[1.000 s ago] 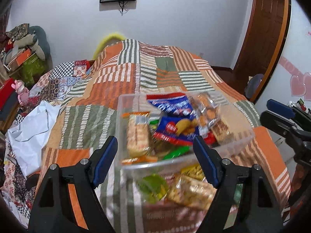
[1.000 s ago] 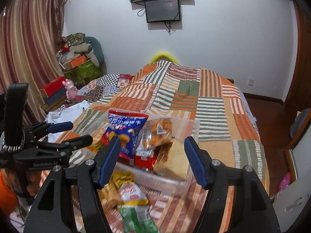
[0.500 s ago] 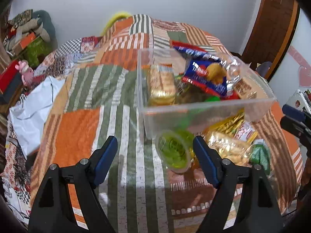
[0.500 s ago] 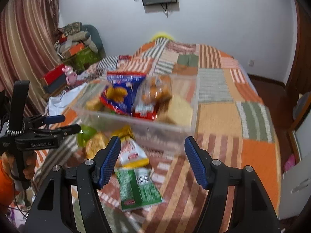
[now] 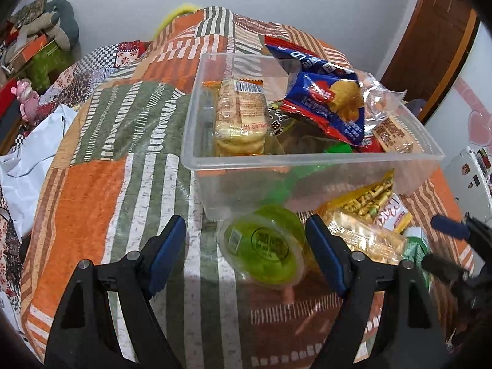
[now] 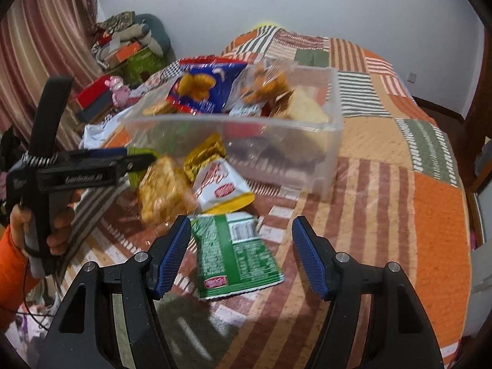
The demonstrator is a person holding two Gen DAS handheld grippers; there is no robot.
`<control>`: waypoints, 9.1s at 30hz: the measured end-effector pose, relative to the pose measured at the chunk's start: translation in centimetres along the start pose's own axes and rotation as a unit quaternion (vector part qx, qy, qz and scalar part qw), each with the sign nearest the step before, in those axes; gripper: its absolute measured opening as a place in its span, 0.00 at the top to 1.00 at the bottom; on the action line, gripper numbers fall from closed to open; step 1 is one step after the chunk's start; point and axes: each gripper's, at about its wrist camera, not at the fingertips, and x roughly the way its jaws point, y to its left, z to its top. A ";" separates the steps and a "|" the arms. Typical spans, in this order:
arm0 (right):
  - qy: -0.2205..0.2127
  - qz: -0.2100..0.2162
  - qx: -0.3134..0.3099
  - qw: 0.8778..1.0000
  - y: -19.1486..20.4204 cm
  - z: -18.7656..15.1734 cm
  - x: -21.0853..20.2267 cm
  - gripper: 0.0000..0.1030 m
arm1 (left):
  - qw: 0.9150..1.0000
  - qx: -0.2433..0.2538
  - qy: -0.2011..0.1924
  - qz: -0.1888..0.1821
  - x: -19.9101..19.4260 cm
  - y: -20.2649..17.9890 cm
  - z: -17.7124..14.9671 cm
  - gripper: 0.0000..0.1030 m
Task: Organize snacks
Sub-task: 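Grasp the green jelly cup with left tool while right tool grasps the green snack packet, then drop the jelly cup into the box with left tool while right tool drops the green packet in, then grasp the clear pastry bag with left tool while right tool grasps the yellow Kaka snack bag, then lower the pastry bag into the box with left tool while right tool drops the Kaka bag in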
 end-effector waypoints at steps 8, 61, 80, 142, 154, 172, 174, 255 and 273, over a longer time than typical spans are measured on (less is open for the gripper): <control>0.025 0.007 -0.007 1.000 0.3 -0.5 1.5 0.37 | 1.000 -0.018 0.006 -0.013 1.0 0.7 0.1 0.22; -0.104 -0.026 -0.005 0.994 -0.3 5.2 -4.5 0.60 | 0.997 0.008 -0.069 -0.024 -7.3 -2.0 3.4 0.44; -0.096 -0.021 -0.011 0.995 -0.1 8.9 -0.1 0.60 | 0.998 0.010 -0.062 -0.015 -3.6 -1.8 6.2 0.44; -0.090 -0.025 0.004 0.996 -0.9 5.2 -3.7 0.42 | 0.997 0.049 -0.058 -0.009 -6.3 -5.7 1.5 0.22; -0.056 -0.021 0.015 0.998 -1.6 3.1 -2.6 0.42 | 0.999 0.052 -0.003 -0.003 -1.7 -7.1 -0.8 0.22; -0.017 -0.004 0.004 1.000 -0.4 2.4 -0.1 0.42 | 0.998 0.048 0.022 -0.025 -1.1 -4.7 -2.5 0.28; -0.014 -0.005 -0.004 1.000 0.0 2.5 0.1 0.42 | 0.998 0.050 0.029 -0.035 -0.6 -4.9 -2.6 0.45; -0.100 -0.027 0.015 0.994 -2.7 6.5 -4.0 0.58 | 0.989 0.068 -0.106 -0.082 -7.9 -9.6 3.8 0.57; -0.079 -0.026 0.020 0.996 -3.5 8.2 -0.8 0.58 | 0.988 0.066 -0.122 -0.062 -4.6 -10.8 7.0 0.57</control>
